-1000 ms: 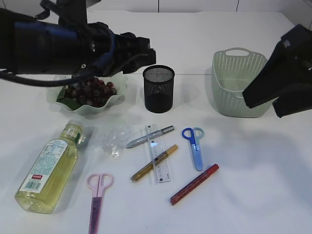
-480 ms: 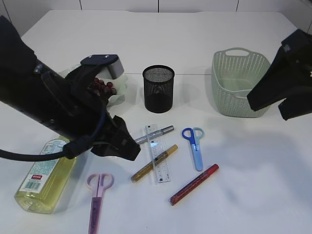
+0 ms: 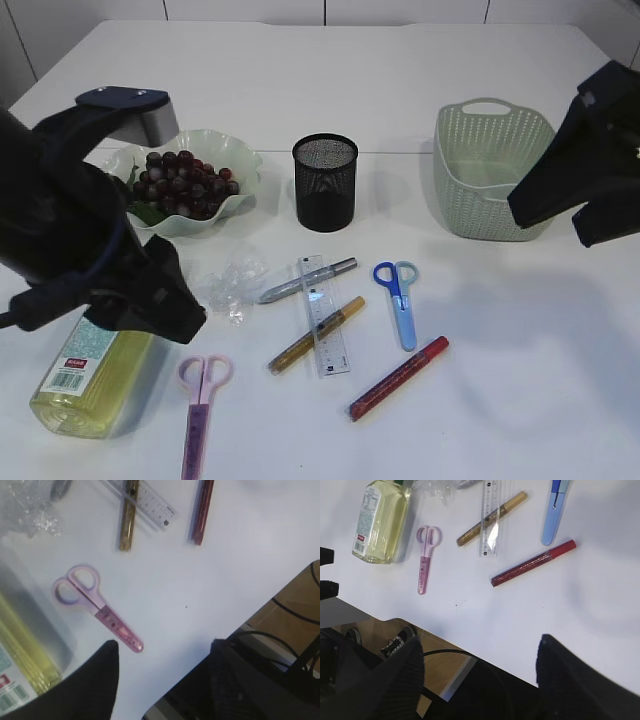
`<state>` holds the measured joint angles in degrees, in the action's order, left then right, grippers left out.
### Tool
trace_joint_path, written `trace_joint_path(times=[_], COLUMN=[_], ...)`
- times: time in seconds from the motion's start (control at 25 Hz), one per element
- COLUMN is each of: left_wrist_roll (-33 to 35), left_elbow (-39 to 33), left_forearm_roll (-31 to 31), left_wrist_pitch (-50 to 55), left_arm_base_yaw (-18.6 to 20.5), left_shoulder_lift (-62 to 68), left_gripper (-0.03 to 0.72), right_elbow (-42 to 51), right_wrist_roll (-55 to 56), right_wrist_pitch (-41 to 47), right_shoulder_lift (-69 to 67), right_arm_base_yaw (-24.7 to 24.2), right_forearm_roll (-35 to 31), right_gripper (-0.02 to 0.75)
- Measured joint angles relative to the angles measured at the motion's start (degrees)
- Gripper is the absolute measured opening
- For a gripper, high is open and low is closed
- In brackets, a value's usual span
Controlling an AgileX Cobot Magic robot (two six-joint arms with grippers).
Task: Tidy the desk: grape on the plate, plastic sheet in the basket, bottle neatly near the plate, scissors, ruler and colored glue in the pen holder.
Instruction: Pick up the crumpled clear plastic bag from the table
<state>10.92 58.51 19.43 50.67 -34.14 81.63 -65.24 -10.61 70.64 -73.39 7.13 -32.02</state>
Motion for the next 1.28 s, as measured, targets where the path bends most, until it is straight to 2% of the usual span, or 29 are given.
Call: trace_joint_path(times=[0.24,0.52,0.68,0.92,1.28], left_wrist_roll=[-7.1,-19.0,-24.0,-25.8,-26.8], left_elbow=[0.8,2.0,2.0,2.0,2.0], left_forearm_roll=[-6.3,-14.5,-19.4,-22.1,-24.0], left_wrist_pitch=[7.7,16.8,19.3,19.6,20.2], left_arm_base_yaw=[0.0,0.0,0.0,0.0,0.0], left_shoulder_lift=[-4.1,-7.9,-9.3,-12.1,-16.0], left_gripper=[0.442,0.443,0.443,0.443,0.444], right_elbow=[0.0,0.0,0.0,-1.2,-17.9], right_wrist_roll=[1.9,4.6,6.7,8.8,9.8], right_wrist_pitch=[0.0,0.0,0.0,-4.1,-5.7], right_shoulder_lift=[0.0,0.0,-1.3,-7.9,-21.9], right_arm_base_yaw=[0.0,1.0,7.1,14.9,22.0], right_forearm_roll=[0.6,1.7,2.0,1.8,1.9], right_gripper=[0.543,0.543,0.543,0.543,0.543])
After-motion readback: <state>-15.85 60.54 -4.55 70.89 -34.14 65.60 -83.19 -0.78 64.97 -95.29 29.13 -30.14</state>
